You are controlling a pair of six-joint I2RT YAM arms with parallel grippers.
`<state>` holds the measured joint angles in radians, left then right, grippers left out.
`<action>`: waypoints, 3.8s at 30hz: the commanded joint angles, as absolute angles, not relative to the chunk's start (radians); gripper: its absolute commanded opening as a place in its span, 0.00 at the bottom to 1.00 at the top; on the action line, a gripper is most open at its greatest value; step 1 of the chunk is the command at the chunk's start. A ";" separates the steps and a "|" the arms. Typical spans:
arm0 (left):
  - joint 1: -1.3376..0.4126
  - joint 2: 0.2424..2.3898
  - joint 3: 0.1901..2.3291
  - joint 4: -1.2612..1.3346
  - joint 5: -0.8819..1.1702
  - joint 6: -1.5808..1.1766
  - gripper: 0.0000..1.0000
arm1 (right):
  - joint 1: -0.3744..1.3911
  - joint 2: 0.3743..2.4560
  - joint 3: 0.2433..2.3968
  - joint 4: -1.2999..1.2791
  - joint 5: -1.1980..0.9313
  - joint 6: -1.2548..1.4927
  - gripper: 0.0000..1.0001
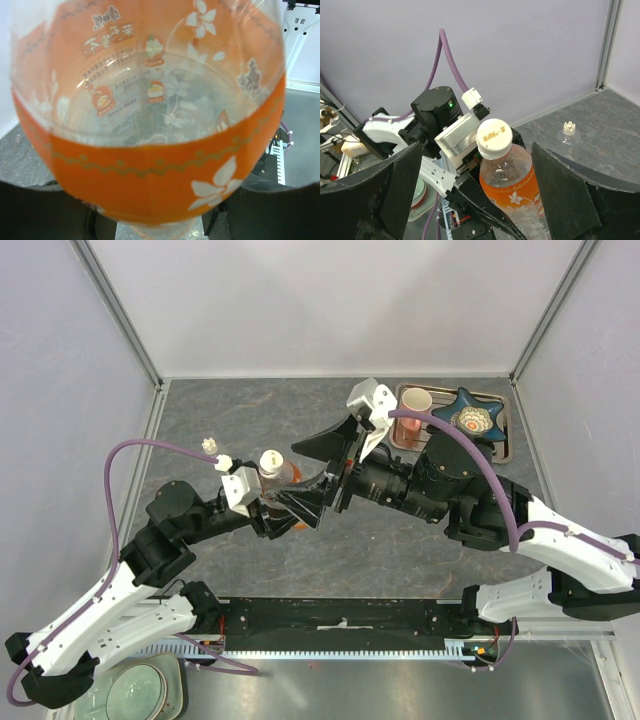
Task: Screw on the bottle caps
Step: Screw the bottle cap onto the plastic bottle.
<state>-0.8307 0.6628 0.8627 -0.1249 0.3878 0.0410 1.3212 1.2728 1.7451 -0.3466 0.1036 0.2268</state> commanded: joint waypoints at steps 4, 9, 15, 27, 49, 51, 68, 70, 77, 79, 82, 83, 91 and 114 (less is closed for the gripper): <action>-0.822 0.655 0.897 -0.077 0.408 0.009 0.30 | 1.302 1.266 1.736 -0.201 0.172 0.302 0.96; -0.819 0.655 0.900 -0.077 0.408 0.009 0.30 | 1.258 1.289 1.740 -0.206 0.140 0.368 0.95; -0.816 0.657 0.902 -0.078 0.407 0.009 0.29 | 1.210 1.307 1.736 -0.210 0.086 0.443 0.91; -0.808 0.660 0.897 -0.077 0.374 0.009 0.29 | 1.210 1.339 1.735 -0.201 0.017 0.471 0.79; -0.793 0.661 0.888 -0.084 0.348 -0.035 0.26 | 1.209 1.324 1.694 -0.175 0.023 0.474 0.61; -0.793 0.660 0.887 -0.084 0.351 -0.035 0.26 | 1.210 1.321 1.689 -0.169 0.028 0.469 0.61; -0.787 0.655 0.877 -0.089 0.354 -0.040 0.24 | 1.210 1.324 1.707 -0.152 0.020 0.457 0.63; -0.787 0.653 0.877 -0.091 0.356 -0.040 0.23 | 1.210 1.325 1.707 -0.150 0.020 0.459 0.61; -0.784 0.647 0.868 -0.097 0.357 -0.035 0.22 | 1.212 1.330 1.724 -0.150 0.018 0.462 0.58; -0.784 0.646 0.867 -0.100 0.357 -0.035 0.22 | 1.212 1.331 1.727 -0.149 0.014 0.462 0.57; -0.782 0.646 0.865 -0.103 0.354 -0.032 0.22 | 1.212 1.333 1.727 -0.149 0.015 0.463 0.55; -0.781 0.646 0.865 -0.106 0.354 -0.032 0.22 | 1.212 1.332 1.726 -0.149 0.015 0.460 0.54; -0.779 0.646 0.858 -0.109 0.353 -0.026 0.22 | 1.212 1.333 1.730 -0.149 0.015 0.457 0.47; -0.773 0.649 0.835 -0.143 0.364 -0.018 0.21 | 1.212 1.332 1.750 -0.153 0.025 0.417 0.32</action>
